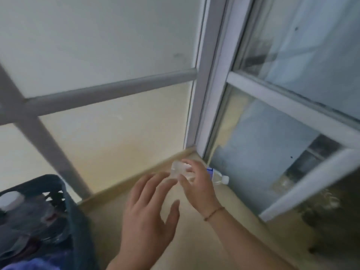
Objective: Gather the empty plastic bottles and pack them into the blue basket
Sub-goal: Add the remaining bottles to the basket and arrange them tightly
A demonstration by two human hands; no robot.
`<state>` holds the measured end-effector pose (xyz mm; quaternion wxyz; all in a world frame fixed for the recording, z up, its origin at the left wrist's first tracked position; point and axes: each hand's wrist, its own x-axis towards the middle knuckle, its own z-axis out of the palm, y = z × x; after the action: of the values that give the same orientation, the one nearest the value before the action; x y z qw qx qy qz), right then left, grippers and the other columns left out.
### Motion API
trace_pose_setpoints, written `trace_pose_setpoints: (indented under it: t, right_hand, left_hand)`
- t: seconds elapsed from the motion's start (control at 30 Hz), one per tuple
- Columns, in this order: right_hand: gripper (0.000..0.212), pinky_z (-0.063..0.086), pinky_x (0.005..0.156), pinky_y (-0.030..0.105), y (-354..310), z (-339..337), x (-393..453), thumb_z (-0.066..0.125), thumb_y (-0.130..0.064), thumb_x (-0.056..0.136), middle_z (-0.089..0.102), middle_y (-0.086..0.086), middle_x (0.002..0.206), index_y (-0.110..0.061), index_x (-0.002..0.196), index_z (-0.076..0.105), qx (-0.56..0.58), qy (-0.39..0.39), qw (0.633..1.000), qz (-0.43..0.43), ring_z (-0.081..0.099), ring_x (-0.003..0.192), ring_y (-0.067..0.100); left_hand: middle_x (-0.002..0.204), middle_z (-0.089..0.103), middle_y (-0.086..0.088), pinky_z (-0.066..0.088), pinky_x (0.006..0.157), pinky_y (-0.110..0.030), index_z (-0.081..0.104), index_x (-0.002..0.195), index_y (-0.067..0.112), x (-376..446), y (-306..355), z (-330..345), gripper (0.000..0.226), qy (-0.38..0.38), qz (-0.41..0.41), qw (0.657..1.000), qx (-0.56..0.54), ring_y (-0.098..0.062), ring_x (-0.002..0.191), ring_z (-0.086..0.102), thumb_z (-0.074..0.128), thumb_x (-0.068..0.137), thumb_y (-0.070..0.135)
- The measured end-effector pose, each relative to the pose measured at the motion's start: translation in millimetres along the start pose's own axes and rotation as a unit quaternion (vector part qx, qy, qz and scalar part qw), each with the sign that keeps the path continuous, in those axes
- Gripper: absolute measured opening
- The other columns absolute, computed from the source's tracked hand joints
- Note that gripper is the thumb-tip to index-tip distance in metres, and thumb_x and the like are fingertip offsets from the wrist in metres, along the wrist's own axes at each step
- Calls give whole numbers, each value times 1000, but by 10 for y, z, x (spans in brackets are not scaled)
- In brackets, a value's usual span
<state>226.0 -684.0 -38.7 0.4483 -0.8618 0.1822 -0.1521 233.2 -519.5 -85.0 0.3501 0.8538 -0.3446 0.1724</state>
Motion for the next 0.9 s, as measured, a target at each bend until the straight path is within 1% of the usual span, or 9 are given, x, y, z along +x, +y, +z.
trace_pose_setpoints:
  t: [0.1, 0.2, 0.27, 0.37, 0.43, 0.53, 0.63, 0.77, 0.9]
  right_hand:
    - [48, 38, 93, 17, 617, -394, -48, 67, -10, 82, 50, -3, 121, -14, 128, 54, -77, 64, 991, 86, 53, 112, 13]
    - [57, 36, 102, 22, 1104, -652, -34, 68, -11, 84, 44, -2, 126, -12, 137, 48, -75, 38, 983, 166, 50, 121, 18]
    - [57, 35, 103, 25, 1251, -656, 47, 67, -13, 85, 47, 4, 130, -10, 138, 46, -50, 25, 975, 215, 50, 123, 22]
    - [44, 49, 83, 34, 1410, -582, 169, 66, -30, 81, 57, 3, 104, -20, 119, 46, 42, 24, 956, 291, 57, 90, 20]
    - [60, 50, 73, 35, 1577, -440, 263, 62, -48, 68, 61, 2, 95, -25, 121, 44, 98, 44, 940, 324, 54, 78, 19]
    - [56, 51, 67, 37, 1805, -266, 347, 58, -54, 58, 66, 2, 89, -30, 108, 51, 171, 87, 921, 338, 57, 71, 19]
    - [66, 57, 80, 49, 1764, -244, 398, 68, -48, 61, 70, 6, 93, -28, 120, 46, 214, 104, 905, 354, 62, 76, 21]
    - [67, 55, 77, 40, 1755, -178, 401, 73, -26, 80, 68, 6, 99, -23, 136, 35, 214, 112, 904, 352, 60, 75, 18]
    - [74, 56, 90, 49, 1737, -179, 373, 76, -26, 81, 65, 6, 114, -21, 142, 35, 220, 137, 907, 333, 65, 92, 21]
  left_hand:
    - [139, 54, 1, 43, 104, -41, 58, 131, 24, 510, 88, 77, 61, -44, -65, 996, -35, -31, 123, 52, 78, 73, 23]
    - [157, 35, -3, 36, 113, -43, 41, 147, 29, 819, 73, 510, 82, -205, -123, 971, 26, -34, 137, 39, 82, 76, 23]
    - [164, 16, -7, 28, 118, -41, 26, 154, 31, 994, -4, 740, 92, -243, -183, 952, 12, -33, 146, 28, 81, 80, 27]
    - [163, 11, -10, 32, 114, -38, 20, 156, 28, 1211, -210, 1011, 103, -284, -242, 928, -13, -30, 146, 30, 85, 76, 27]
    - [163, 9, -10, 36, 111, -35, 20, 156, 28, 1222, -267, 1173, 106, -318, -228, 920, -21, -29, 146, 31, 87, 74, 26]
    - [164, 4, -7, 43, 103, -31, 21, 156, 33, 1220, -380, 1325, 107, -340, -204, 918, 8, -29, 145, 32, 88, 73, 24]
    - [162, 11, -8, 40, 108, -37, 25, 153, 32, 1216, -452, 1437, 98, -312, -144, 936, 81, -33, 142, 35, 84, 75, 31]
    - [148, 49, -6, 42, 107, -48, 44, 141, 28, 1283, -509, 1556, 82, -282, 35, 940, 191, -37, 138, 43, 83, 70, 38]
    - [117, 67, 2, 55, 81, -43, 49, 129, 32, 1281, -554, 1598, 86, -258, 116, 943, 175, -29, 105, 65, 91, 55, 34]
